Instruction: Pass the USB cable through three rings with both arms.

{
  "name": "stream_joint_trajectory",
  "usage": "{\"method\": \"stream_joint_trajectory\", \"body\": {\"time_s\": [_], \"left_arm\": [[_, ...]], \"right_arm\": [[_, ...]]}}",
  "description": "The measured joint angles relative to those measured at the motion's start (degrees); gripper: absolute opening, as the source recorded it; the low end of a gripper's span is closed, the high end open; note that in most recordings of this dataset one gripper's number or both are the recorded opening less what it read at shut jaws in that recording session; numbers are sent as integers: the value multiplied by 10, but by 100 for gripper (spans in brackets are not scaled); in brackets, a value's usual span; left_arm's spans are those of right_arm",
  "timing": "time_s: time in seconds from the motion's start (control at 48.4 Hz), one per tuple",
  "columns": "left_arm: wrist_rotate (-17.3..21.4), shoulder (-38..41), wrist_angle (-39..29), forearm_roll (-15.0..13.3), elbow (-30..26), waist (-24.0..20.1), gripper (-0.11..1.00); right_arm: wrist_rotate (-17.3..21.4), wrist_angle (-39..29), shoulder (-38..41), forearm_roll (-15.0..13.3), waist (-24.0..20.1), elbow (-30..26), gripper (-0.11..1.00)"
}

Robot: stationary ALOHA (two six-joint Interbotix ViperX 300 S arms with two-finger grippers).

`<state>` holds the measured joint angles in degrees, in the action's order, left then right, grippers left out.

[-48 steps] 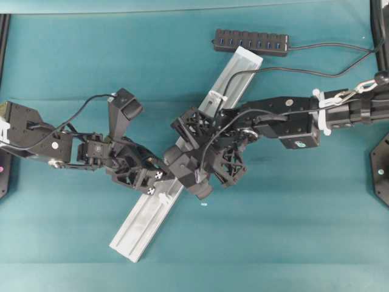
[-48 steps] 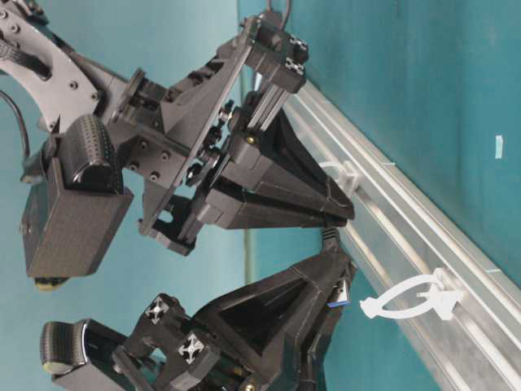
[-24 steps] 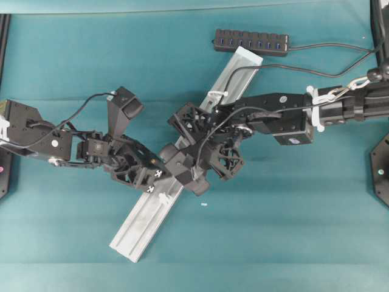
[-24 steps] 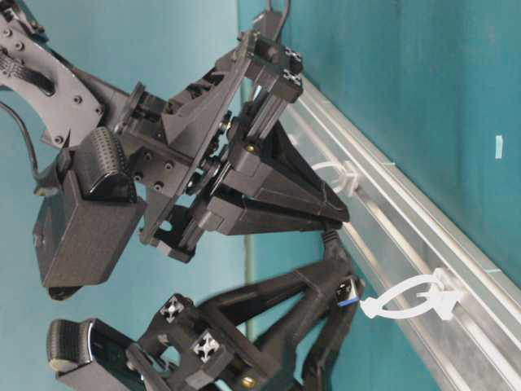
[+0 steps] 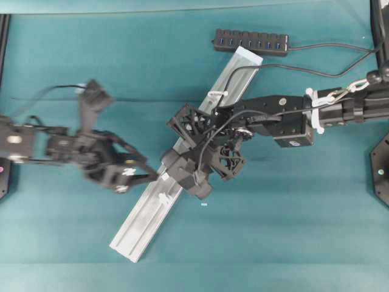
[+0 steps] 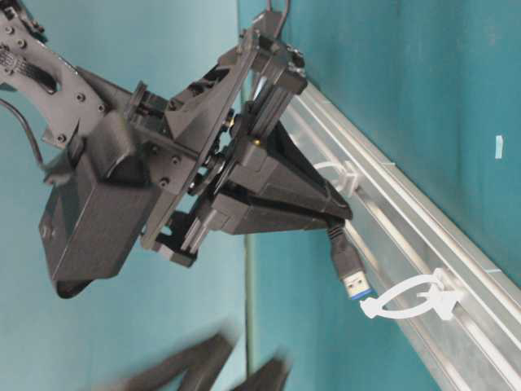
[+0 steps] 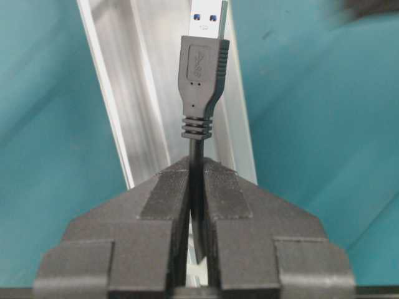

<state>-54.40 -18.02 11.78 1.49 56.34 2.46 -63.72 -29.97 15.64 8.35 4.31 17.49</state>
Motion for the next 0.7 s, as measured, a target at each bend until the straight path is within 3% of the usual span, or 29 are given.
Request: {"method": "stream_joint_trajectory", "body": {"time_s": [0.165, 0.703], "left_arm": [[-1, -67, -19, 0, 37, 19, 94], [2, -171, -94, 0, 76, 22, 94]], "right_arm": [[-27, -5, 1, 0, -12, -1, 6], [-31, -15, 22, -1, -33, -33, 6]]}}
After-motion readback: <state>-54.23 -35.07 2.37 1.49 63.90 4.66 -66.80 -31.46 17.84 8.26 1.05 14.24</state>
